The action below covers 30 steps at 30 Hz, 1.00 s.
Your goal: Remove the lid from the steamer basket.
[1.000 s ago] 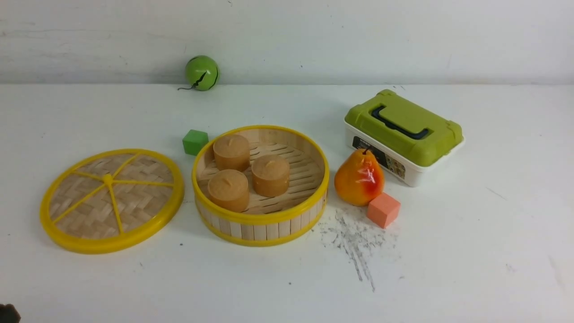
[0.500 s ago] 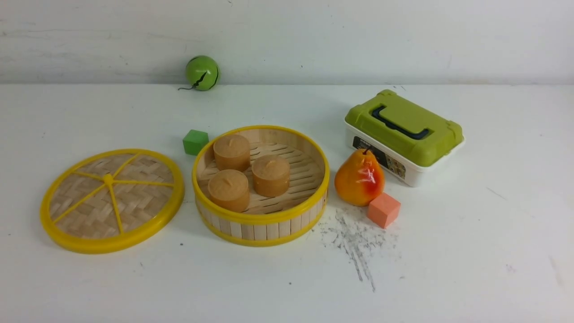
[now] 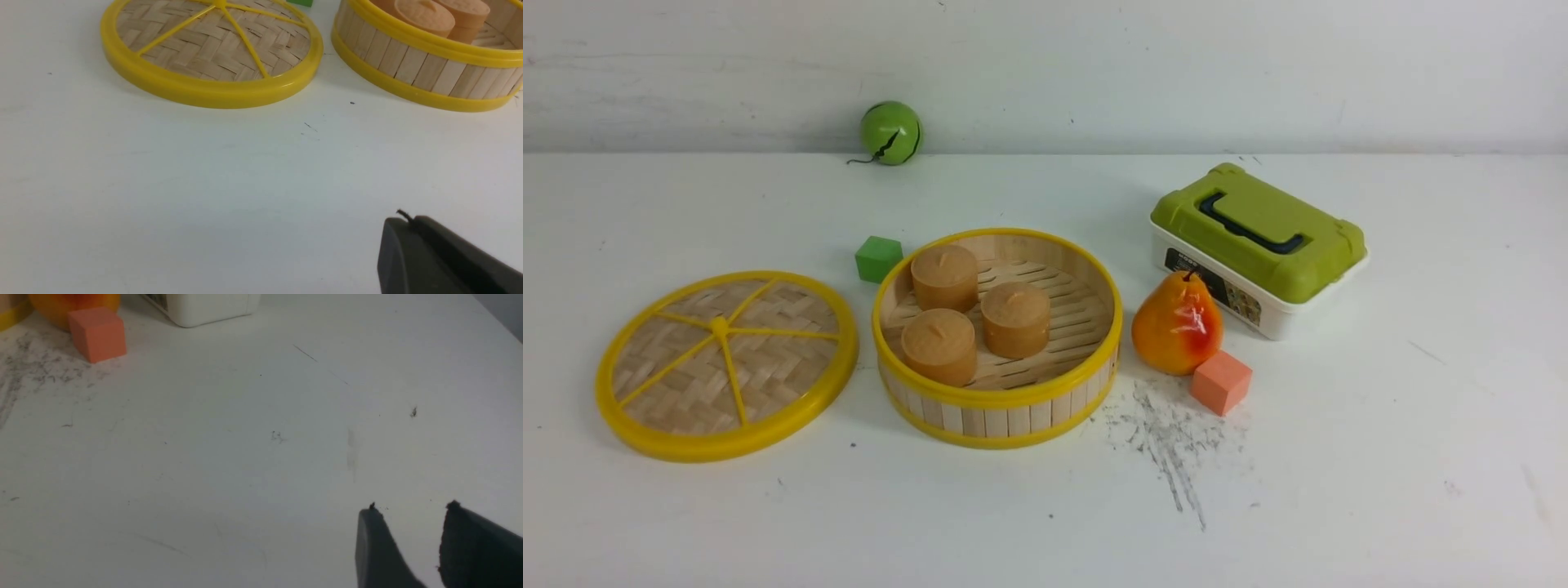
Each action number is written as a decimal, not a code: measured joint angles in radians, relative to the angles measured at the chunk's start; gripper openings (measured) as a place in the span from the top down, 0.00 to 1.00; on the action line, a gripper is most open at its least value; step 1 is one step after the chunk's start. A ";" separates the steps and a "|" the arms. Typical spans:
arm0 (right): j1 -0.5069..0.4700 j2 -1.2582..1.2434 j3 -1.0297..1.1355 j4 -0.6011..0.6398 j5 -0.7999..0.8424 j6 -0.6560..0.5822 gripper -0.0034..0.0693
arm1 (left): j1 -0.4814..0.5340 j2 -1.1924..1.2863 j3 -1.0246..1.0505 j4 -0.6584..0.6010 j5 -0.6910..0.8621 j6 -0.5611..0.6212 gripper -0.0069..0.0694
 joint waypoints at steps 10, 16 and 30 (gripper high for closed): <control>0.000 0.000 0.000 0.000 0.000 0.000 0.62 | 0.000 0.000 0.000 0.000 0.000 -0.001 0.93; 0.000 0.000 0.000 0.000 0.000 0.000 0.62 | 0.000 0.000 0.000 0.000 0.000 -0.001 0.92; 0.000 0.000 0.000 0.000 0.000 0.000 0.62 | 0.000 0.000 0.000 0.000 0.000 -0.001 0.91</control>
